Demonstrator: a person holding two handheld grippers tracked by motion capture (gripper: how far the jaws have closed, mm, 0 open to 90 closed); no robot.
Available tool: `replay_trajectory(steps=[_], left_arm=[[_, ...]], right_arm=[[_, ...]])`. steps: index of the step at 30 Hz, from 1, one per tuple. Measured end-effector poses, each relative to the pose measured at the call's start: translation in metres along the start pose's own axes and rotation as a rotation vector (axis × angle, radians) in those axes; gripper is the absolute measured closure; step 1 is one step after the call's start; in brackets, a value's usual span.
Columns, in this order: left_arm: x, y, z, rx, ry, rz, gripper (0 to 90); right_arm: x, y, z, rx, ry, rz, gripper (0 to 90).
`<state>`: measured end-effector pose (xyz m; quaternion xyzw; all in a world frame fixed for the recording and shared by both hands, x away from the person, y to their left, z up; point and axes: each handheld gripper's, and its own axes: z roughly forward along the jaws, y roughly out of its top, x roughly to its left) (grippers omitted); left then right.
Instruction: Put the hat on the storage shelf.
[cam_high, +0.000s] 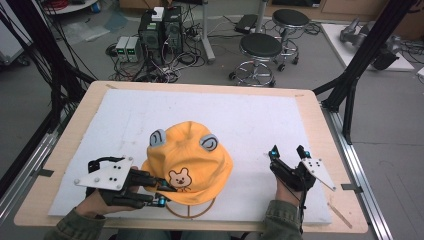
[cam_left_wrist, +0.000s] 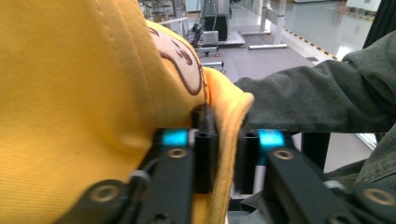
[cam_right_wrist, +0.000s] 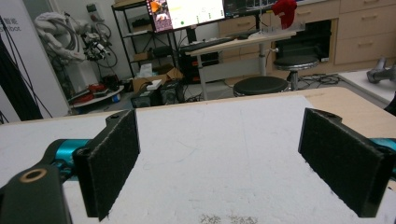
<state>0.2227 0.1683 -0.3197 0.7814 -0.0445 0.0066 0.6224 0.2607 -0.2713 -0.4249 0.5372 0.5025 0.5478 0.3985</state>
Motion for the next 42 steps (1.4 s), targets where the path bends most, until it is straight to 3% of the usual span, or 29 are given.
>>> replay_trajectory(steps=[4, 5, 6, 10, 17, 21, 26, 31, 34, 39, 42], left_arm=[[-0.001, 0.001, -0.001, -0.021, -0.001, -0.018, 59.0], [-0.002, 0.001, -0.001, -0.023, -0.008, -0.021, 59.0], [-0.003, 0.002, -0.001, -0.026, -0.012, -0.025, 50.8], [-0.005, 0.002, -0.006, -0.038, -0.024, -0.018, 45.4], [-0.006, 0.007, -0.024, -0.122, -0.008, -0.032, 42.3], [-0.005, 0.010, -0.035, -0.153, 0.033, -0.025, 41.3], [-0.004, 0.017, -0.055, -0.236, 0.085, -0.017, 41.1], [0.002, 0.019, -0.076, -0.314, 0.180, -0.038, 41.2], [0.005, 0.020, -0.085, -0.331, 0.274, -0.034, 41.3], [0.008, 0.019, -0.097, -0.356, 0.439, -0.028, 39.2], [0.008, 0.016, -0.103, -0.345, 0.591, -0.003, 38.2]], right_arm=[[0.000, -0.001, 0.001, 0.015, -0.002, 0.001, 11.5], [0.000, -0.001, 0.001, 0.015, -0.002, 0.001, 11.5], [0.000, -0.001, 0.001, 0.015, -0.006, 0.003, 11.6], [0.001, -0.001, 0.000, 0.015, -0.024, -0.012, 11.5], [0.000, 0.000, 0.000, 0.011, -0.026, -0.001, 11.5], [0.000, 0.000, 0.000, 0.013, -0.026, -0.003, 11.6], [0.000, 0.000, 0.000, 0.010, -0.023, -0.003, 11.5], [0.000, 0.000, 0.001, 0.009, -0.020, 0.003, 11.5], [-0.001, 0.000, 0.000, 0.006, -0.024, 0.005, 11.5], [-0.001, 0.001, -0.001, -0.005, -0.024, 0.009, 11.5], [-0.001, 0.001, -0.001, -0.007, -0.023, 0.008, 11.6]])
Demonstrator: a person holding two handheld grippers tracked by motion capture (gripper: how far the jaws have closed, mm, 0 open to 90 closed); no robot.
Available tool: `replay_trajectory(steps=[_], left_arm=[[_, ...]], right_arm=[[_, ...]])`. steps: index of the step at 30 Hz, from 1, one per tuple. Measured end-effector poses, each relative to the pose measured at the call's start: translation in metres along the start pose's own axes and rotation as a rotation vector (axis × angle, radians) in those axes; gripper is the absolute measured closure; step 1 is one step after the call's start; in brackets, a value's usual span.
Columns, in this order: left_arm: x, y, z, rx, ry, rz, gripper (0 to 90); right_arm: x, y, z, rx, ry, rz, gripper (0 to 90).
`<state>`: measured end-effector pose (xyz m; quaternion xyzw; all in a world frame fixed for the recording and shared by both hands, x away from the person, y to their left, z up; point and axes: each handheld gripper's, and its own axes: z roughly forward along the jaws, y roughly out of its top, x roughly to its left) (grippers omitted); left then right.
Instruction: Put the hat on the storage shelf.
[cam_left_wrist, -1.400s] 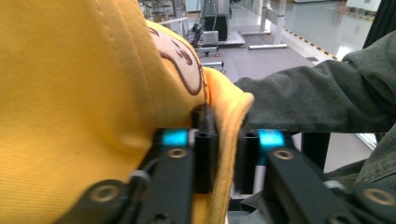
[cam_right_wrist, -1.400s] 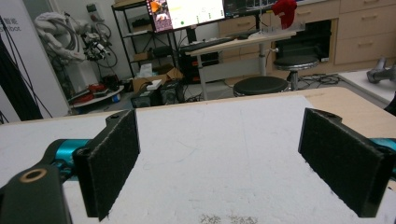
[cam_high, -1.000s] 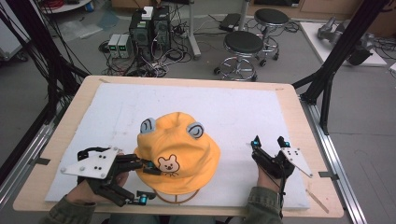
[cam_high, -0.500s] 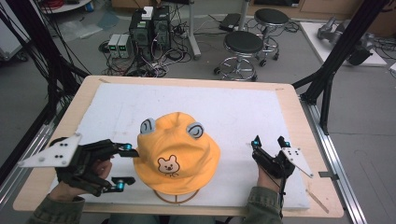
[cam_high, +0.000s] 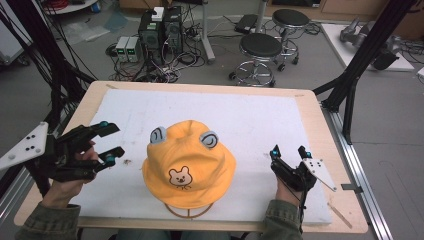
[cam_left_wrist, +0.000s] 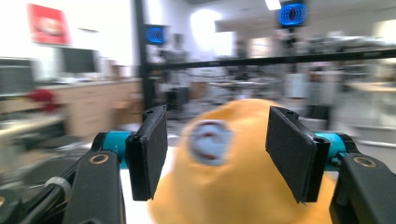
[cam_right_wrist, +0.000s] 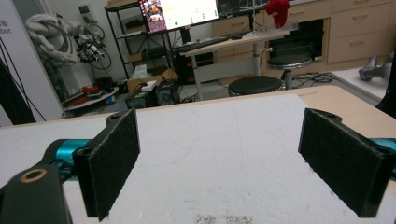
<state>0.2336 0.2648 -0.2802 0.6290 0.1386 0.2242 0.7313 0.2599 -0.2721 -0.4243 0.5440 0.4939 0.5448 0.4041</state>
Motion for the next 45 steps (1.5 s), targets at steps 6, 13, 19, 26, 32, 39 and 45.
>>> replay_trajectory(steps=[6, 13, 19, 26, 32, 39, 45], left_arm=[[-0.002, -0.001, -0.012, -0.111, 0.284, 0.051, 38.8], [0.002, 0.000, -0.021, -0.104, 0.448, 0.074, 38.4], [0.014, -0.005, -0.033, -0.094, 0.569, 0.027, 37.3], [0.022, -0.023, -0.044, -0.041, 0.778, 0.069, 37.6], [0.027, -0.044, -0.048, 0.002, 0.850, 0.054, 37.6], [0.031, -0.071, -0.050, 0.046, 0.873, 0.031, 37.5], [0.035, -0.097, -0.053, 0.076, 0.894, 0.038, 36.4]], right_arm=[[0.001, 0.000, 0.000, -0.008, -0.001, -0.012, 11.6], [0.001, 0.000, 0.000, -0.005, 0.001, -0.016, 11.6], [0.001, 0.000, 0.000, 0.000, 0.001, -0.014, 11.5], [0.001, 0.000, 0.000, 0.001, 0.000, -0.013, 11.6], [0.001, 0.000, 0.000, -0.003, 0.001, -0.020, 11.6], [0.002, 0.000, 0.000, -0.003, 0.002, -0.021, 11.5], [0.002, 0.000, -0.001, -0.007, 0.008, -0.025, 11.6]])
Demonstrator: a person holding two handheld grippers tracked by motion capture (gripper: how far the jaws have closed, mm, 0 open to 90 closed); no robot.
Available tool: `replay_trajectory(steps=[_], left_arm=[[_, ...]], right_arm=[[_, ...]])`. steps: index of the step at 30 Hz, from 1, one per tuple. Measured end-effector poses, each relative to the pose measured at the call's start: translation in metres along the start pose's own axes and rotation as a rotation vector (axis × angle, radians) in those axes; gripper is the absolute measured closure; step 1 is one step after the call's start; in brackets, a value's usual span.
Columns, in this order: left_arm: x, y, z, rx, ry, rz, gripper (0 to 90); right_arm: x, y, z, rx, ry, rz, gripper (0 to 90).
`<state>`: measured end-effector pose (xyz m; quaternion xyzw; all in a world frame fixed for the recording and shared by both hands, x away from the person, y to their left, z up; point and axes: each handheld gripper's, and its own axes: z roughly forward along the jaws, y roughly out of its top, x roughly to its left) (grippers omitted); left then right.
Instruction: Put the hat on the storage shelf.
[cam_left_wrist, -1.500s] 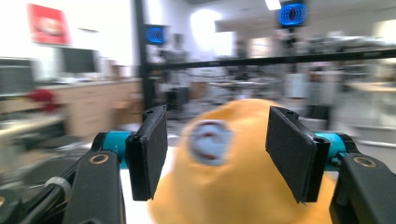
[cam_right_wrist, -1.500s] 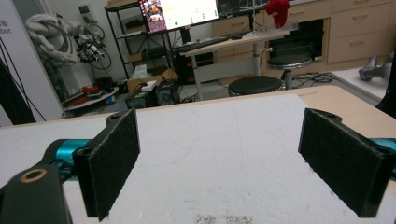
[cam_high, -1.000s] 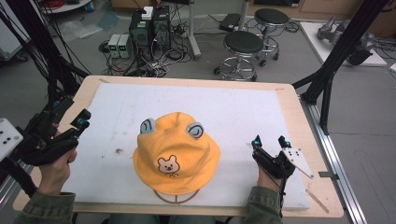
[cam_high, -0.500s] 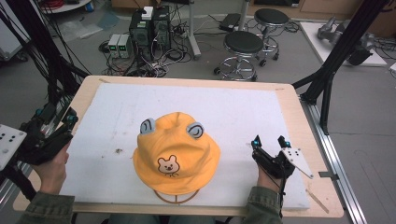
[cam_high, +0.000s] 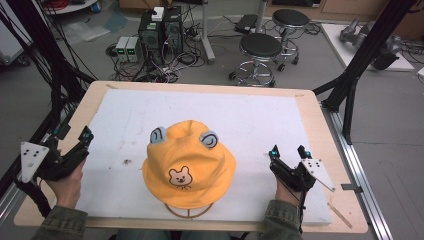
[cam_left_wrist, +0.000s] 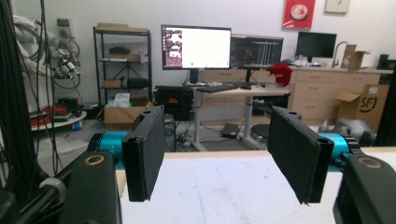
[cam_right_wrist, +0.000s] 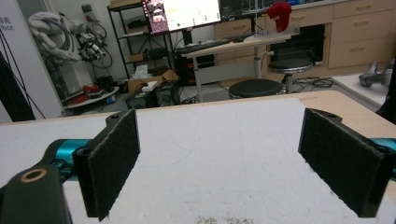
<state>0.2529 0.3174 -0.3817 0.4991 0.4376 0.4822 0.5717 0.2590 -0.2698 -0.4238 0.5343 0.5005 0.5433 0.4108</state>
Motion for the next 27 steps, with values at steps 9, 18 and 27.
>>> replay_trajectory(steps=[9, 18, 27], left_arm=[[0.007, -0.036, 0.004, 0.073, 0.004, 0.007, 36.1], [0.014, -0.050, 0.002, 0.124, 0.033, -0.015, 35.1], [0.015, -0.051, -0.001, 0.129, 0.041, -0.025, 34.6]], right_arm=[[0.001, 0.001, -0.002, -0.028, 0.009, -0.014, 11.6], [0.000, 0.001, -0.002, -0.025, 0.012, -0.001, 11.6], [0.000, 0.001, 0.000, -0.018, 0.015, 0.004, 11.6]])
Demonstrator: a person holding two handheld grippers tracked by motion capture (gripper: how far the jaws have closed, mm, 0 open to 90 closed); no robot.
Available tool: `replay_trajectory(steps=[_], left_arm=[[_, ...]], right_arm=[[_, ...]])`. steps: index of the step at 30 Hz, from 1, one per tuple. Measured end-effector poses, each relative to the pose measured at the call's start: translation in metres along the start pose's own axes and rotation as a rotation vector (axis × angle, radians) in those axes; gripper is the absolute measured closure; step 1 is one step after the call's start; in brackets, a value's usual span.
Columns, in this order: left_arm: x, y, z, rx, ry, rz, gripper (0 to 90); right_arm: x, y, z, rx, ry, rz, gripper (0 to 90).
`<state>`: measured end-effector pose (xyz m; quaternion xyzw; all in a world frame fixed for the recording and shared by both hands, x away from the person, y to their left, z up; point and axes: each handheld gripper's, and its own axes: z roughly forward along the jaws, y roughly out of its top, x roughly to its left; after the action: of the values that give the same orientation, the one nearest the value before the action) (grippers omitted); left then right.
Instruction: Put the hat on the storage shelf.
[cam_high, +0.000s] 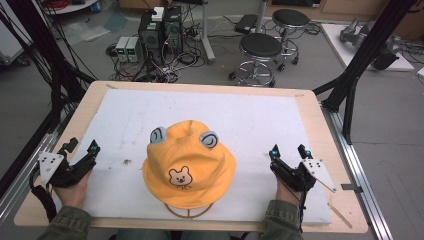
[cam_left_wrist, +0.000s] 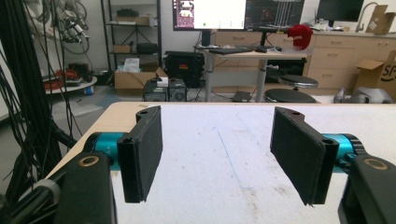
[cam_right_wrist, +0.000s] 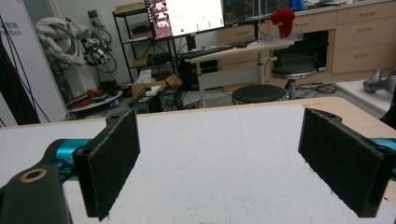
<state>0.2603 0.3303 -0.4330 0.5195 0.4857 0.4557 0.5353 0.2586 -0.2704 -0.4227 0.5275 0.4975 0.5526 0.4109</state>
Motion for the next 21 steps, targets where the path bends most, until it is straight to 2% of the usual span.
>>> replay_trajectory(steps=[21], left_arm=[[-0.0009, 0.0004, -0.0018, -0.008, -0.013, -0.008, 34.3]], right_arm=[[-0.0008, -0.0007, 0.0016, 0.011, 0.005, 0.001, 11.6]])
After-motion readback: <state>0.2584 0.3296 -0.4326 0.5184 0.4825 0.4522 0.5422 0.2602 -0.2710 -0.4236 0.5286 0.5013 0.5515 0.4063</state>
